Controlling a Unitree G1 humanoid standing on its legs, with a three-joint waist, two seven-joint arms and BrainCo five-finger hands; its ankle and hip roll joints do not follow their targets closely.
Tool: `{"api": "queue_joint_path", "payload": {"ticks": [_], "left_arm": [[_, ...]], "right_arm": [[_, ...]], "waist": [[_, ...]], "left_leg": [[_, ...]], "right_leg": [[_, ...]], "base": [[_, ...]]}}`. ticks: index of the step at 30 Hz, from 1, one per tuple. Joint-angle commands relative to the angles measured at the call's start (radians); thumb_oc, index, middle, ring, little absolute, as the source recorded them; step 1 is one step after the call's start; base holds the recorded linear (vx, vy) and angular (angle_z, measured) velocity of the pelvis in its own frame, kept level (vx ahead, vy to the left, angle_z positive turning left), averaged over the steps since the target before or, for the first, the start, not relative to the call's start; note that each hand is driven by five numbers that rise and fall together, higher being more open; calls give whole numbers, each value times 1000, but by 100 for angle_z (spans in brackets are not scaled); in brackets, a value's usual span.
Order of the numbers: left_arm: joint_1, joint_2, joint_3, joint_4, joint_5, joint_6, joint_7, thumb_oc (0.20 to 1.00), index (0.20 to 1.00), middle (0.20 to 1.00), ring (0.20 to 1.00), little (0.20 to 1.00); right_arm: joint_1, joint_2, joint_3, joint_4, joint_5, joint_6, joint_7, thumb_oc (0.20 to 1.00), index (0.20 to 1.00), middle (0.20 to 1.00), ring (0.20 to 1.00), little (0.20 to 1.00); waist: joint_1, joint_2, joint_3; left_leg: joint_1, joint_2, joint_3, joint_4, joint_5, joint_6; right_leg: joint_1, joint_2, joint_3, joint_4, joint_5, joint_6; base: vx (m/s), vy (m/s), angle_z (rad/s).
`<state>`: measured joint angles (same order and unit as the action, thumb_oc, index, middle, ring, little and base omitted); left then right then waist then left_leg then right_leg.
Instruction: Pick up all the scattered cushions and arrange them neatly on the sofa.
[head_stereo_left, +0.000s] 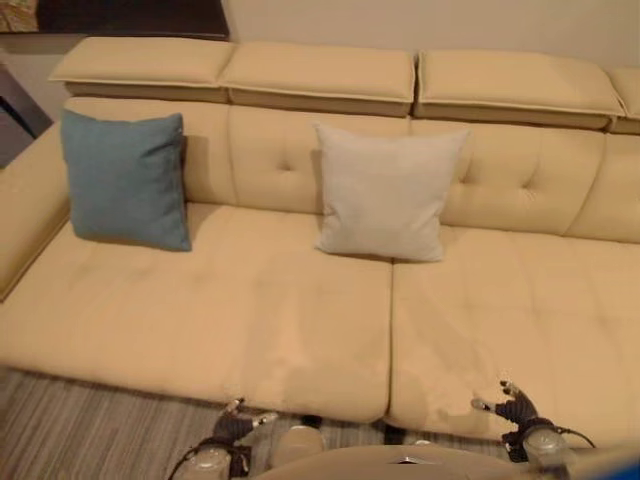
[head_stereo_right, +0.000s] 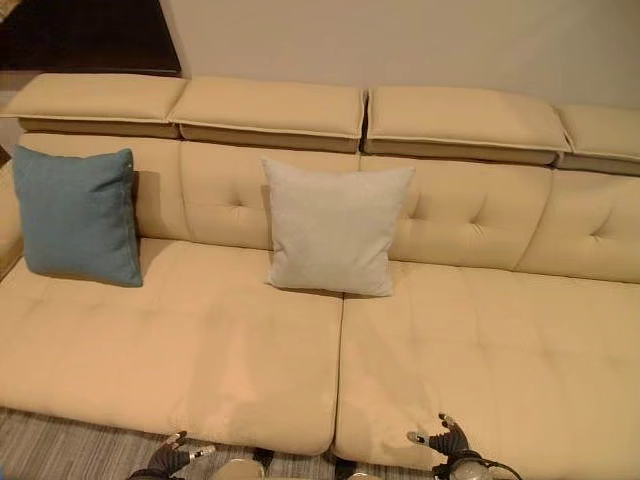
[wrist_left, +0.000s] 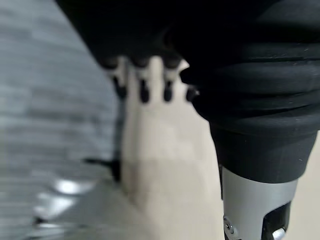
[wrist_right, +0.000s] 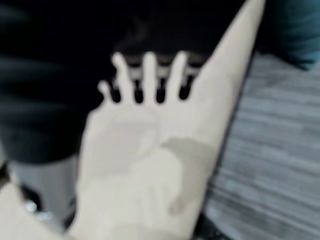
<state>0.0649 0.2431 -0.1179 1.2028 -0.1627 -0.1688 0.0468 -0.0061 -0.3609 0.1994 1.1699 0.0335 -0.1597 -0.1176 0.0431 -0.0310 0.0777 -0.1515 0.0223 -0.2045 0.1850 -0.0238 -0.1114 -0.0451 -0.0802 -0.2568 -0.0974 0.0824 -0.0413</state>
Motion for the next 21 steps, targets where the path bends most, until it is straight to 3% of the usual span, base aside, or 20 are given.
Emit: {"api": "queue_joint_path", "payload": {"ticks": [1,3,4,10,11,12,13,15,17,21], "left_arm": [[-49,9,17,-25,22,-23,4,1000,1000,1000,1000,1000],[-51,6,12,-30,19,-25,3,1000,1000,1000,1000,1000],[-58,2,-1,-34,16,-27,2,1000,1000,1000,1000,1000],[-80,-1,-37,-47,42,-33,7,1000,1000,1000,1000,1000],[-84,4,-47,-41,63,-31,6,1000,1000,1000,1000,1000],[-87,8,-51,-37,72,-26,5,1000,1000,1000,1000,1000],[-85,19,-54,-32,76,-14,3,1000,1000,1000,1000,1000],[-80,21,-53,-28,78,-11,-2,1000,1000,1000,1000,1000],[-69,24,-44,-25,72,-1,-7,1000,1000,1000,1000,1000],[-72,25,-36,-23,57,4,-6,1000,1000,1000,1000,1000]], "right_arm": [[-44,-16,-5,-4,-15,6,9,1000,1000,1000,1000,1000],[-43,-16,-5,-2,-17,7,12,1000,1000,1000,1000,1000],[-50,-17,-13,0,-17,14,15,1000,1000,1000,1000,1000],[-65,-11,-7,-10,-20,28,8,1000,1000,1000,1000,1000],[-66,-3,-7,-15,-27,30,6,1000,1000,1000,1000,1000],[-68,0,-5,-15,-28,28,5,1000,1000,1000,1000,1000],[-68,2,6,-11,-26,26,7,1000,1000,1000,1000,1000],[-66,4,12,-11,-24,22,8,1000,1000,1000,1000,1000],[-65,17,26,-10,-21,18,15,1000,1000,1000,1000,1000],[-77,30,35,-15,-13,16,11,1000,1000,1000,1000,1000]], "waist": [[-7,-3,0],[-9,1,-4],[-17,6,-5],[-18,-4,18],[-20,-5,33],[-17,-3,41],[4,0,50],[15,2,46],[45,-1,18],[94,-19,-4]], "left_leg": [[113,-14,-76,43,-79,6],[133,-17,-87,16,-110,15],[158,-32,-85,-16,-174,39],[133,-107,-81,-3,-210,76],[108,-117,-54,2,-205,90],[89,-114,-35,6,-197,96],[68,-110,13,5,-177,106],[66,-102,28,-11,-162,112],[59,-85,73,-55,-124,127],[14,-68,140,-58,-101,123]], "right_leg": [[-37,-34,94,117,-63,157],[-54,-39,108,126,-55,163],[-90,-59,127,148,-36,174],[-168,-120,161,132,56,225],[-214,-148,157,120,85,246],[-228,-145,148,129,63,241],[-218,-132,90,227,9,213],[-202,-124,59,275,-25,199],[-132,-80,1,374,-125,176],[-48,-71,-77,369,-173,177]], "base": [[-104,180,-18],[-121,199,-19],[-137,203,-36],[-236,214,-48],[-376,152,-25],[-599,256,-60],[-351,140,-73],[-221,95,-116],[-219,39,-112],[-227,-99,-90]]}}
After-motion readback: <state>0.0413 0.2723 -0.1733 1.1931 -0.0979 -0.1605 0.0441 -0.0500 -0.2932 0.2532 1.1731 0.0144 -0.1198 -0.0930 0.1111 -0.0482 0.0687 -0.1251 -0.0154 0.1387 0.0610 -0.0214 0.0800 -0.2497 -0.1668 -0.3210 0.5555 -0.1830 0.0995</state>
